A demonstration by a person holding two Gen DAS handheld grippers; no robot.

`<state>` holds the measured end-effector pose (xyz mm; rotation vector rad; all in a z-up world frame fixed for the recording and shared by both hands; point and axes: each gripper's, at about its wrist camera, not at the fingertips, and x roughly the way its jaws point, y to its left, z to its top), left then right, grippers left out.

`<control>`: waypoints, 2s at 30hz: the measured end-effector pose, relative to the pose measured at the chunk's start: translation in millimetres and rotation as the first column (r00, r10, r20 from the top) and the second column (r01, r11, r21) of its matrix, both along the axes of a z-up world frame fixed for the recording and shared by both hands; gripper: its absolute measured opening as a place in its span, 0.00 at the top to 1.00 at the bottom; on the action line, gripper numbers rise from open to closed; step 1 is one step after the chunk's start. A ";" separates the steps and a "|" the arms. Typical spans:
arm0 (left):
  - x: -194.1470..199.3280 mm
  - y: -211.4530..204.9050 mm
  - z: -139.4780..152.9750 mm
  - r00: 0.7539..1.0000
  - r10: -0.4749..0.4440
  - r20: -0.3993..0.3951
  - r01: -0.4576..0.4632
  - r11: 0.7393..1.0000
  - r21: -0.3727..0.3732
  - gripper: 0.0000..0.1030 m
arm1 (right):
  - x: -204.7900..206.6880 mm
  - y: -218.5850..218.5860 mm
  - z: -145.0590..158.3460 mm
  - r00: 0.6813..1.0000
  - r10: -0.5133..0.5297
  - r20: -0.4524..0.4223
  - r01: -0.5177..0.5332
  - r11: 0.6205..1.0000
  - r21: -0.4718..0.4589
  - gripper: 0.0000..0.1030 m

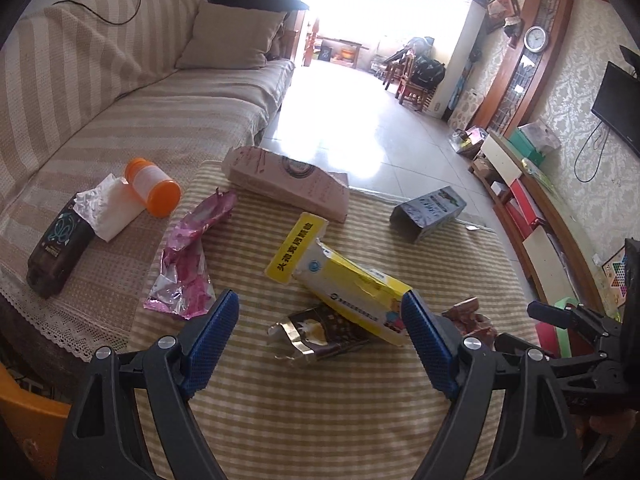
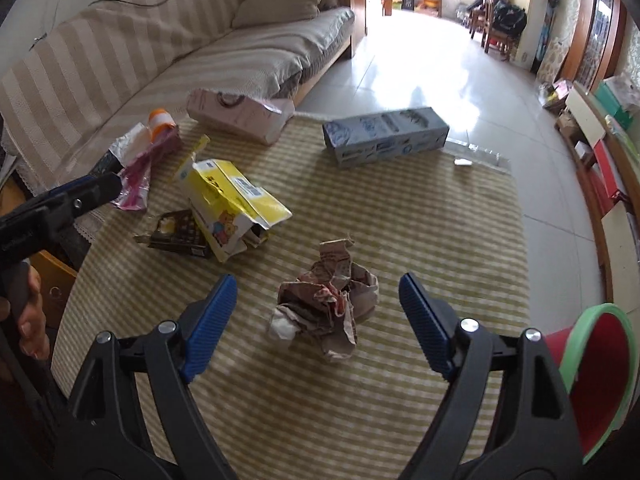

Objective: Collect trash
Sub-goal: 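Grasp the brown snack box with the left gripper while the right gripper grasps crumpled paper, then lift the brown box and crumpled paper and carry them over the red bin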

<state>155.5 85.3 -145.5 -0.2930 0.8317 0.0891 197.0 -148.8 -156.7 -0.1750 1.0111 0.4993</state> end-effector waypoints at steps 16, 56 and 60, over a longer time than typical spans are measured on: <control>38.8 -33.7 -55.0 0.938 -0.291 -0.189 0.321 0.935 0.152 0.23 | -13.5 -37.2 -17.3 0.982 -0.117 -0.148 0.139 0.979 0.148 0.64; -61.4 -118.3 76.5 0.949 -0.293 0.114 0.284 0.954 0.094 0.61 | -137.2 -110.4 93.9 0.911 -0.364 0.193 0.298 0.906 0.299 0.61; -58.7 -130.4 109.5 0.936 -0.305 0.174 0.286 0.950 0.126 0.61 | -138.5 -121.8 122.9 0.882 -0.390 0.264 0.294 0.894 0.338 0.61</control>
